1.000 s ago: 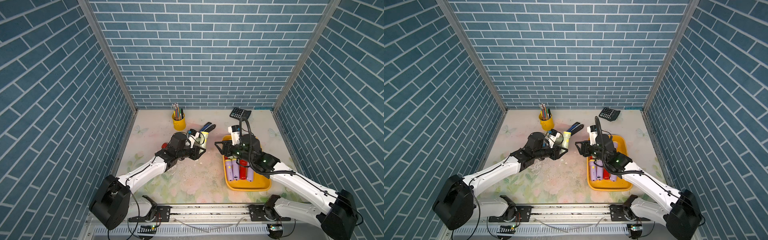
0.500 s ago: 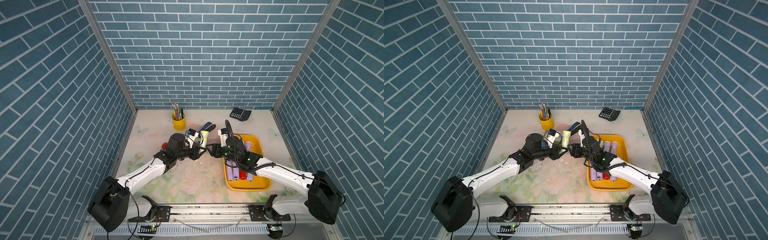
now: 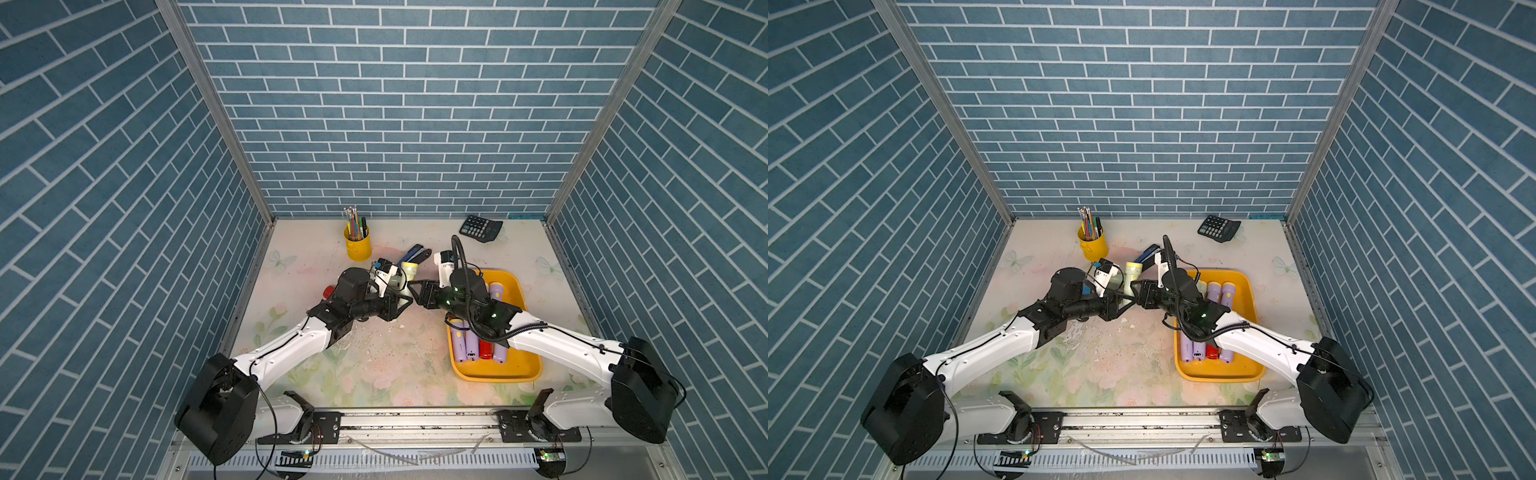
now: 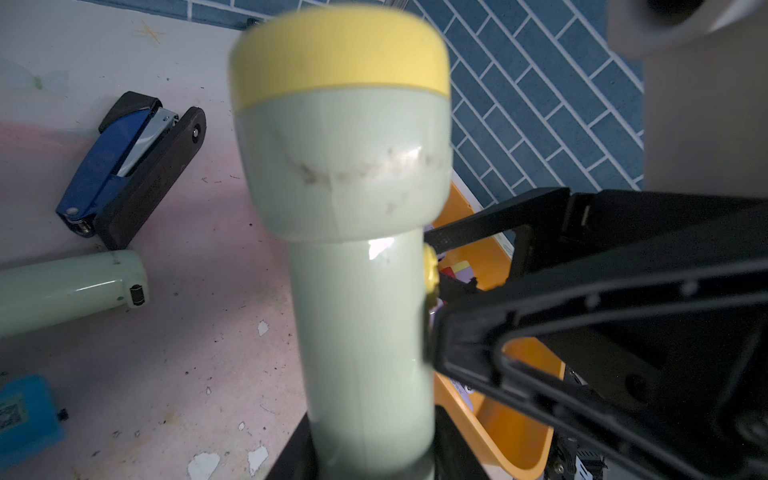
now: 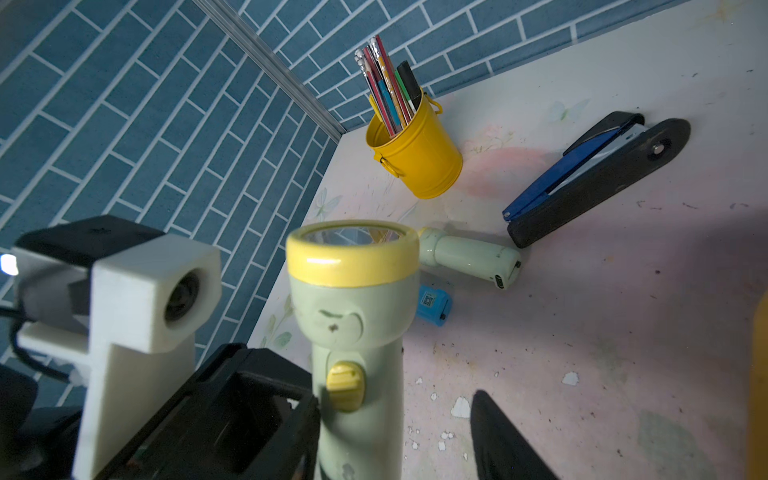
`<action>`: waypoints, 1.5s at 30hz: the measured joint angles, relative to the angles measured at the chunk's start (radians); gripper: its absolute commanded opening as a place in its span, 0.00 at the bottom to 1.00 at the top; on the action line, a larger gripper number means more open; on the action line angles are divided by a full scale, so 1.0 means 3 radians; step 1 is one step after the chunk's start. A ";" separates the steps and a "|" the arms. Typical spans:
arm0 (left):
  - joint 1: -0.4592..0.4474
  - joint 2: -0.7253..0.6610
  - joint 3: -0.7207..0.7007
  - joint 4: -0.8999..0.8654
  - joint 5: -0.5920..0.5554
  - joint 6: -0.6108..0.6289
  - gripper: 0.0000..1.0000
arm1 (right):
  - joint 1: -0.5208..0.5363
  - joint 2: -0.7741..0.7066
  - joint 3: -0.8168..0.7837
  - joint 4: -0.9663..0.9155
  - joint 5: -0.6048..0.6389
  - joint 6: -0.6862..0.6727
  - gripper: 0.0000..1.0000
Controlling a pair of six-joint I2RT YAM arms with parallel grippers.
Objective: Put the flashlights into the storage boxes
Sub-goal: Place the flashlight at the storage box.
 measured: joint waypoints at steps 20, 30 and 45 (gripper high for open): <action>0.0001 -0.0051 0.0000 -0.0080 -0.0005 0.0060 0.34 | 0.0192 0.0390 0.0383 -0.0150 0.0195 0.0285 0.37; 0.0003 -0.0053 -0.0013 -0.0099 -0.0038 0.0064 0.42 | 0.0198 0.0427 0.0420 -0.0201 0.0202 0.0290 0.23; 0.0000 -0.0051 -0.0066 -0.0092 -0.0069 0.0134 1.00 | -0.0094 0.0160 0.0415 -0.0931 0.0019 0.0193 0.22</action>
